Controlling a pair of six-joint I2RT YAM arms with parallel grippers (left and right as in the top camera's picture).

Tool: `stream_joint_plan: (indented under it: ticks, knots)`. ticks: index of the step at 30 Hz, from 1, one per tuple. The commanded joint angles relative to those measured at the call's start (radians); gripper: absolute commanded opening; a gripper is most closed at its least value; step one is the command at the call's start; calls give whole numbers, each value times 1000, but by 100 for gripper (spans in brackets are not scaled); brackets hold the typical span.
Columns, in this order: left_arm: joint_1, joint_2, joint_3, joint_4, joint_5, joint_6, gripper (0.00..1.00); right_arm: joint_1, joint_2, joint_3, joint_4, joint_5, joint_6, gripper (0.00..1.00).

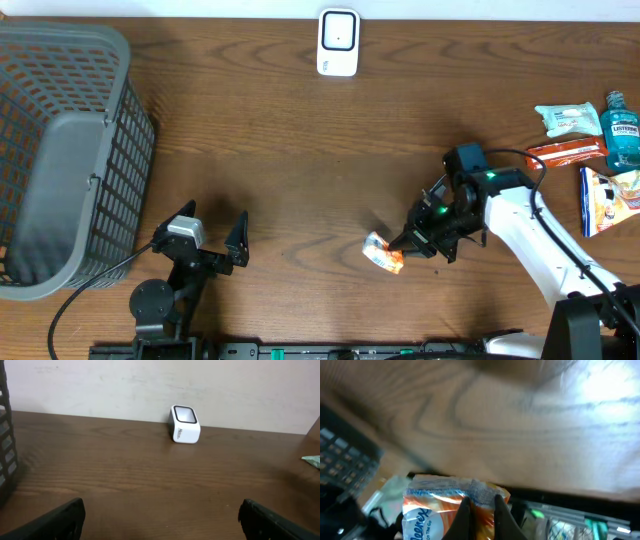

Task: Scan the item barcode
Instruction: 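Hold the tissue pack against the white scanner face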

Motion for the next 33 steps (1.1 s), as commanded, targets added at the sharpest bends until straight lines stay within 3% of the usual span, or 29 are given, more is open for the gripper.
stream_joint_plan:
  ticks: [1,8,13,19,25,30,33]
  knots:
    - [1,-3,-28,-16,16,-1,98,-10,-16,11,-11,-68,-59,2]
    - [1,-3,-28,-16,17,-1,98,-10,-28,11,9,-67,-91,2]
    - [1,-3,-28,-16,17,-1,98,-10,-56,11,180,-11,-127,1]
    - [1,-3,-28,-16,16,-1,98,23,-58,11,566,364,-127,1]
    - [1,-3,-28,-16,17,-1,98,94,20,11,918,566,-137,1]
    - [1,-3,-28,-16,17,-1,98,150,169,11,1260,706,-273,1]
    - [1,-3,-28,-16,17,-1,98,161,284,12,1571,742,-352,1]
